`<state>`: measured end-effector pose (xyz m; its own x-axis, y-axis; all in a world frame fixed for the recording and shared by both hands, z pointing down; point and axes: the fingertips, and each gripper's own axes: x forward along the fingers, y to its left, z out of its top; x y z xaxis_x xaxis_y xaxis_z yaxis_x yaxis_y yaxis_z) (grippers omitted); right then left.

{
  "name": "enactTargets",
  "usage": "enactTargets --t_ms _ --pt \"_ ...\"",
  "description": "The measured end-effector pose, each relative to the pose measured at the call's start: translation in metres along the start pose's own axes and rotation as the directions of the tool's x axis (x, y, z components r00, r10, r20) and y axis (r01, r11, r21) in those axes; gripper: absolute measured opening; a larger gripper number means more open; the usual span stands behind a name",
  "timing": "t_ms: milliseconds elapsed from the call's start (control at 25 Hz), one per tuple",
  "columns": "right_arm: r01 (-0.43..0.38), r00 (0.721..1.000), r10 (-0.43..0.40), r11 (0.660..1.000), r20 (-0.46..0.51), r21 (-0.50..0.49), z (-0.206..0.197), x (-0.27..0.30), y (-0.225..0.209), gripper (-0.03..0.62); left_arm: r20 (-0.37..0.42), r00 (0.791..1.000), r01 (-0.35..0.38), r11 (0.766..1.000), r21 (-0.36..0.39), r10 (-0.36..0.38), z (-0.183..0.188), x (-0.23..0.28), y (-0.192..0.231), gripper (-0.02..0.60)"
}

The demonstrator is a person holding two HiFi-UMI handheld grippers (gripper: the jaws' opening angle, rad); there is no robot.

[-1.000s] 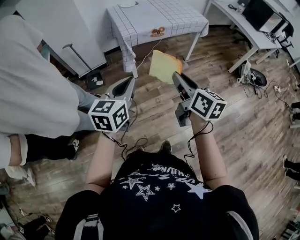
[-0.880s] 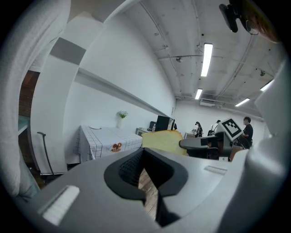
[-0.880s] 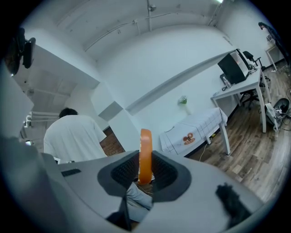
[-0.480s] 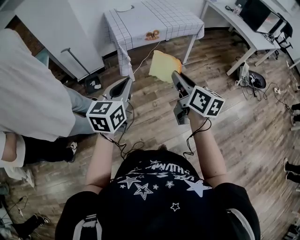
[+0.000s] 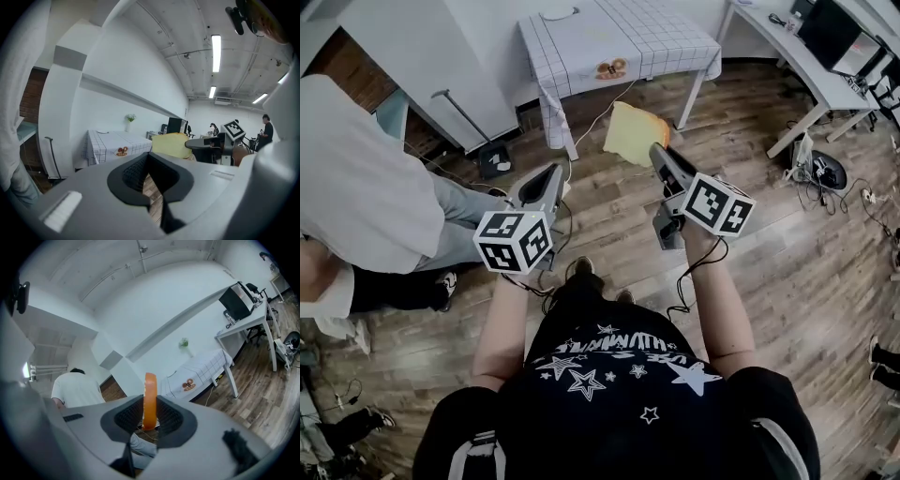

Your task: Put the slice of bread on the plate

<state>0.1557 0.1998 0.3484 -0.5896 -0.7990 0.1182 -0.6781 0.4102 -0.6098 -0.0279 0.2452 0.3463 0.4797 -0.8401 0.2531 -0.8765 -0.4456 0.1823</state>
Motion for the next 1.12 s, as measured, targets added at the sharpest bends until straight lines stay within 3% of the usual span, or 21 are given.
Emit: enactTargets --t_ms 440,1120 --pt "0.031 0.999 -0.033 0.998 -0.027 -0.063 0.019 0.051 -0.022 0.092 0.012 0.999 0.044 0.999 -0.031 -0.043 0.014 0.061 0.035 0.008" --pt "0.050 0.995 -0.056 0.996 -0.080 -0.068 0.064 0.222 -0.044 0.092 0.005 0.997 0.074 0.994 -0.078 -0.074 0.070 0.185 0.167 0.008"
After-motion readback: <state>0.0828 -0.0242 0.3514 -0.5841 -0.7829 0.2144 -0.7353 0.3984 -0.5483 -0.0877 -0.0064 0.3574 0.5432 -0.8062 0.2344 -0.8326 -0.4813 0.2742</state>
